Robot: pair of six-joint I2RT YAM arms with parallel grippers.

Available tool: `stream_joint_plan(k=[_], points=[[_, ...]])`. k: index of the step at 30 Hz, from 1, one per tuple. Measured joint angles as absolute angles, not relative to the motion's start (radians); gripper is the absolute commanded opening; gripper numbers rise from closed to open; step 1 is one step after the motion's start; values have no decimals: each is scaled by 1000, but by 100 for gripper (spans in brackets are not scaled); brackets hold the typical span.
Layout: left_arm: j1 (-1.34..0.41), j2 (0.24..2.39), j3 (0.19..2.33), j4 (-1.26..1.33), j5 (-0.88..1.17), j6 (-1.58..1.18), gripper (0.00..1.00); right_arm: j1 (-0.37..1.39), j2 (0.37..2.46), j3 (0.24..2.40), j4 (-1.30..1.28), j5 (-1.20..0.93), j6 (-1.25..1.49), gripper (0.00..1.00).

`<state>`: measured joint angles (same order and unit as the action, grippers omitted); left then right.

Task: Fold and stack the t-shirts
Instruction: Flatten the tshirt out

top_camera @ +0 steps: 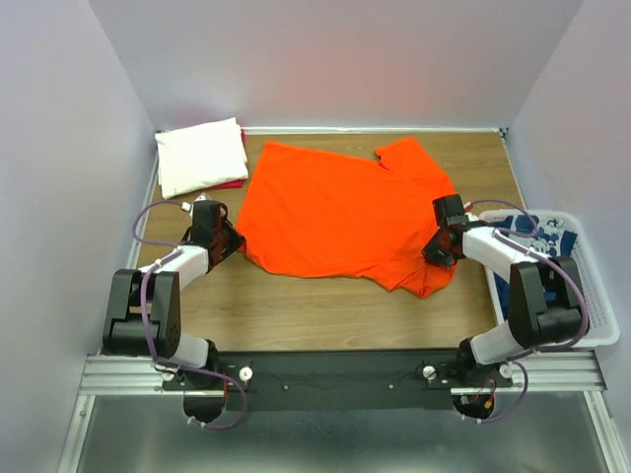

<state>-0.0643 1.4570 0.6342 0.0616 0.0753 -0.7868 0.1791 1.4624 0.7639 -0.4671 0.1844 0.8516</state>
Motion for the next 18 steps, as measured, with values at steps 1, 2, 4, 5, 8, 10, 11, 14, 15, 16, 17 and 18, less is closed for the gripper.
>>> stream_joint_plan(k=[1, 2, 4, 5, 8, 10, 11, 14, 15, 16, 17, 18], points=[[-64, 1453, 628, 61, 72, -787, 0, 168, 1503, 785, -467, 184, 849, 0], [-65, 1439, 613, 56, 67, -787, 0, 159, 1520, 803, -460, 191, 839, 0], [-68, 1414, 592, 47, 64, -787, 0, 134, 1559, 836, -448, 192, 830, 0], [-69, 1392, 576, 37, 62, -786, 0, 115, 1584, 863, -441, 194, 821, 0], [-74, 1338, 546, 14, 62, -786, 0, 89, 1629, 908, -422, 196, 794, 0], [-74, 1303, 527, 0, 60, -786, 0, 83, 1633, 911, -417, 195, 784, 0], [-74, 1283, 517, -9, 60, -786, 0, 83, 1631, 911, -416, 194, 777, 0], [-74, 1232, 499, -38, 59, -786, 0, 83, 1607, 888, -409, 186, 762, 0], [-74, 1213, 495, -49, 59, -786, 0, 83, 1575, 862, -414, 173, 757, 0], [-74, 1198, 490, -56, 58, -785, 0, 83, 1536, 835, -415, 164, 756, 0], [-74, 1184, 487, -61, 56, -783, 0, 83, 1506, 813, -417, 154, 756, 0], [-74, 1175, 485, -66, 55, -782, 0, 83, 1468, 790, -421, 142, 756, 0]])
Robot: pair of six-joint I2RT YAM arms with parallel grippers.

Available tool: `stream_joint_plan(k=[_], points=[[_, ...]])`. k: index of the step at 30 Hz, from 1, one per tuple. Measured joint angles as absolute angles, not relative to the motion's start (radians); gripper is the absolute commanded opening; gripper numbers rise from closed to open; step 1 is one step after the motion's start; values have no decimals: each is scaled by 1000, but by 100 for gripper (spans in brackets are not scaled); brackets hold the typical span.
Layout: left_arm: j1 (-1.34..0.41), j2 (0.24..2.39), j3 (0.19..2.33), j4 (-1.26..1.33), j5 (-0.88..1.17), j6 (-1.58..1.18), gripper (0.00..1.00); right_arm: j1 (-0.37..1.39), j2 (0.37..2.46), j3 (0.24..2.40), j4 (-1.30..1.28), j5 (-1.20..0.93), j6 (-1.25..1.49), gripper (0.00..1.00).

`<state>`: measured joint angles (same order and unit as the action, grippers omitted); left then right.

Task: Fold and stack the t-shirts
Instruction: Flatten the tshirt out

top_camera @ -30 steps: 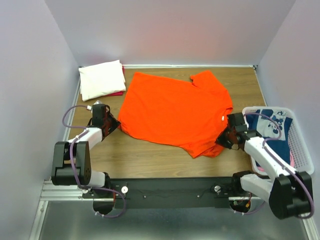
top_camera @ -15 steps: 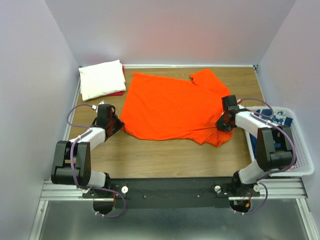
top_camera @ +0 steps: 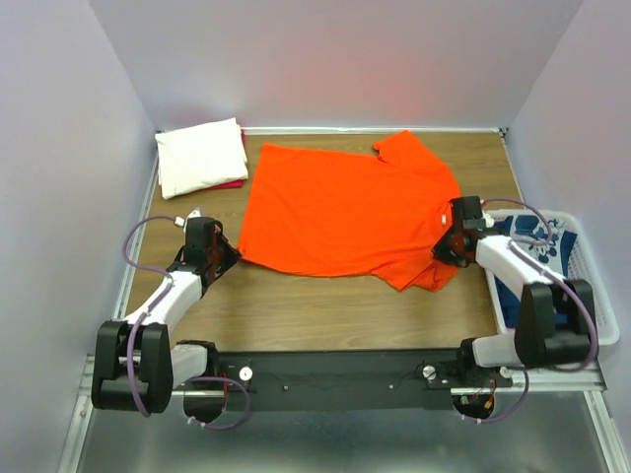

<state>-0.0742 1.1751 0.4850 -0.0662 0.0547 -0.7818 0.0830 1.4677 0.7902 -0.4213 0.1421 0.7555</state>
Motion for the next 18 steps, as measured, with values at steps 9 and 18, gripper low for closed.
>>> stream_joint_plan(k=[9, 18], points=[[-74, 1158, 484, -109, 30, -755, 0, 83, 972, 600, -580, 2, 781, 0], [-74, 1163, 530, -155, -16, -732, 0, 83, 673, 579, -838, -105, 839, 0]])
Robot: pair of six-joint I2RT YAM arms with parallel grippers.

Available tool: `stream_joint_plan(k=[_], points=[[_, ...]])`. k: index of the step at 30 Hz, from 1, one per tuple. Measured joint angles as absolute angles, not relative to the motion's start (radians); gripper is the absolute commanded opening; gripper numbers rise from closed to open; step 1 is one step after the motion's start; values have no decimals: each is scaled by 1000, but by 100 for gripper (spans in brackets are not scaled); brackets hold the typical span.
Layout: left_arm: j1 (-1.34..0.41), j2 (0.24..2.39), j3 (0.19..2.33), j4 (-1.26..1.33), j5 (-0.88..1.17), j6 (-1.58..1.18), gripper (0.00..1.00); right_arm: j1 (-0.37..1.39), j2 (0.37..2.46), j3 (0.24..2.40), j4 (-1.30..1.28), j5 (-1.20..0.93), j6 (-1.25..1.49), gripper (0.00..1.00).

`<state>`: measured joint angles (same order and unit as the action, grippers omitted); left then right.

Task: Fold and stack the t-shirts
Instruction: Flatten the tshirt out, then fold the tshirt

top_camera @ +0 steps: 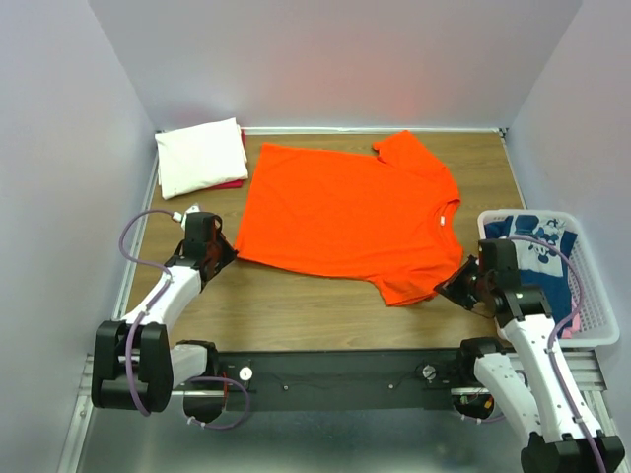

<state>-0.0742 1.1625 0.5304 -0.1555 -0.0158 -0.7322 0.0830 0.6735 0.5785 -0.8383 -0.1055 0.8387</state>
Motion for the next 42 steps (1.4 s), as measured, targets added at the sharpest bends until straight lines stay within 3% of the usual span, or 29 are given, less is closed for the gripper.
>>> stream_joint_plan(k=[8, 14, 27, 42], points=[[-74, 1193, 586, -181, -51, -701, 0, 83, 654, 769, -994, -120, 823, 0], [-74, 1270, 636, -183, -53, -691, 0, 83, 689, 783, -992, -121, 810, 0], [-117, 1583, 919, -167, -60, -690, 0, 83, 1118, 886, -777, 25, 783, 0], [-120, 1682, 1093, -209, -93, -689, 0, 83, 1284, 1029, -689, 153, 744, 0]])
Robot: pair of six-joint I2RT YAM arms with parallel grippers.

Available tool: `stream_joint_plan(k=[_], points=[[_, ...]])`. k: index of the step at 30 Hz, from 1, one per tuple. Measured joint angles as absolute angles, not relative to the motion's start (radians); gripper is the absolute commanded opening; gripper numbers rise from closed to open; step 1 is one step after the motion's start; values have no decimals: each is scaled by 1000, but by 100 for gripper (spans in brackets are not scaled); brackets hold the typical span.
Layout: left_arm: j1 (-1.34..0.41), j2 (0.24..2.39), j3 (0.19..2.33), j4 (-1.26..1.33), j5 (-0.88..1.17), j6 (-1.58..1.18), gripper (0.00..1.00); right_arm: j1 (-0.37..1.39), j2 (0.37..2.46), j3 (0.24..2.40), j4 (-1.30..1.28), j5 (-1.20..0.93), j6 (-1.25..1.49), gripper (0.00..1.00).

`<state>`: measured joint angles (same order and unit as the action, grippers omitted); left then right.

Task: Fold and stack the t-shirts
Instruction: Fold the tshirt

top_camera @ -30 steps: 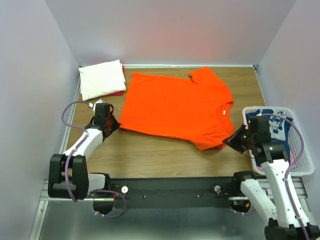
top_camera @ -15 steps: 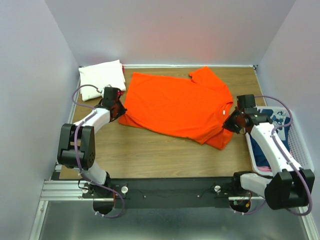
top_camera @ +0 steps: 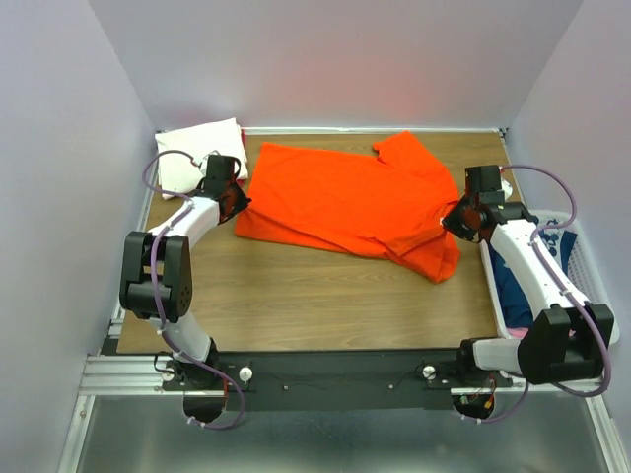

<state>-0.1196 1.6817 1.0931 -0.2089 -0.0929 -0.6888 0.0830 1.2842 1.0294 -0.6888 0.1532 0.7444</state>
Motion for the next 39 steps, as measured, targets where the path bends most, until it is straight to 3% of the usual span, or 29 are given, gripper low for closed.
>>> stream_joint_plan(k=[16, 39], points=[[-120, 1813, 1256, -239, -97, -684, 0, 81, 1384, 1077, -653, 199, 727, 0], [-120, 1898, 1304, -258, -97, -677, 0, 56, 1463, 1097, -620, 205, 705, 0]])
